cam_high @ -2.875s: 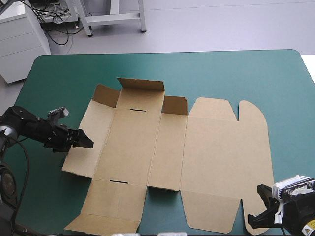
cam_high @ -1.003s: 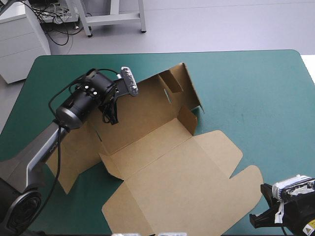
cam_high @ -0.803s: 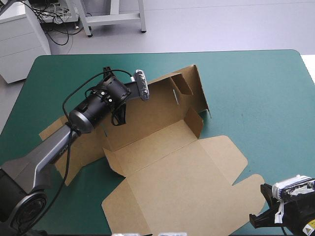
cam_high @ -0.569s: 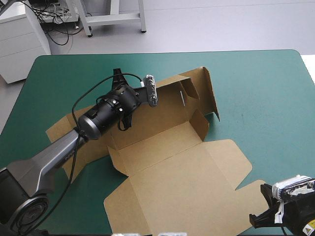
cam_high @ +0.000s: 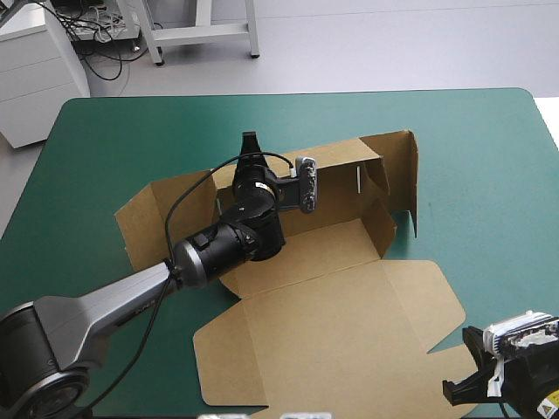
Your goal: Fold the box
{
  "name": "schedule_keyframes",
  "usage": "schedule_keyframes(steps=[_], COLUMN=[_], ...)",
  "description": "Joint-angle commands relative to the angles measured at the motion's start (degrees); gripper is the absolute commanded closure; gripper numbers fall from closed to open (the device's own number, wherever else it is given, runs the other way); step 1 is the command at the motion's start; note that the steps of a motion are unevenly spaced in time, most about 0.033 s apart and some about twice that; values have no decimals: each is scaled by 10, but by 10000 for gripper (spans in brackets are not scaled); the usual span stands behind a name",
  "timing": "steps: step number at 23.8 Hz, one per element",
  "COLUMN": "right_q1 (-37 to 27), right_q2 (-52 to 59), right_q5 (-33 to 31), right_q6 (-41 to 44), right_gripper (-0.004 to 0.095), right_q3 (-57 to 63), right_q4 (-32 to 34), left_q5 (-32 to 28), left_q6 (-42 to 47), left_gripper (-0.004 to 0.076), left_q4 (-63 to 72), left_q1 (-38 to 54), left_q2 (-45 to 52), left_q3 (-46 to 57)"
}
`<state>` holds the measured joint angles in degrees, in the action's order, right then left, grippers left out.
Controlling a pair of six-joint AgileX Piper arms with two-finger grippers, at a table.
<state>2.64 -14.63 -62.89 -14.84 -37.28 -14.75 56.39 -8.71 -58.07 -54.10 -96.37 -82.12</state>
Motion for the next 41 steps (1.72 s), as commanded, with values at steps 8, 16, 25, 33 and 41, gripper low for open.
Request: schedule_keyframes(steps=[8,16,25,33,41], right_q1=[-3,-3,-3,-3,-3], right_q2=[-6,-6,-7,-44,-114], right_q5=[36,36,36,30,33], right_q6=[10,26,53,74,78], right_gripper=[912,912,912,911,824], right_q3=[-13,-13,-13,-13,-15], right_q4=[-4,-3,-2,31,75], left_q5=[-37,-25,-42,-81,-94], left_q6=[198,315,340,340,342], left_gripper=[756,756,756,756,756], left_q4=[-262,-411,-416,-420,-431], left_q1=[-76,-93,-50,-43,-43], left_q2=[39,45,45,45,45], left_q3=[89,159,159,159,159])
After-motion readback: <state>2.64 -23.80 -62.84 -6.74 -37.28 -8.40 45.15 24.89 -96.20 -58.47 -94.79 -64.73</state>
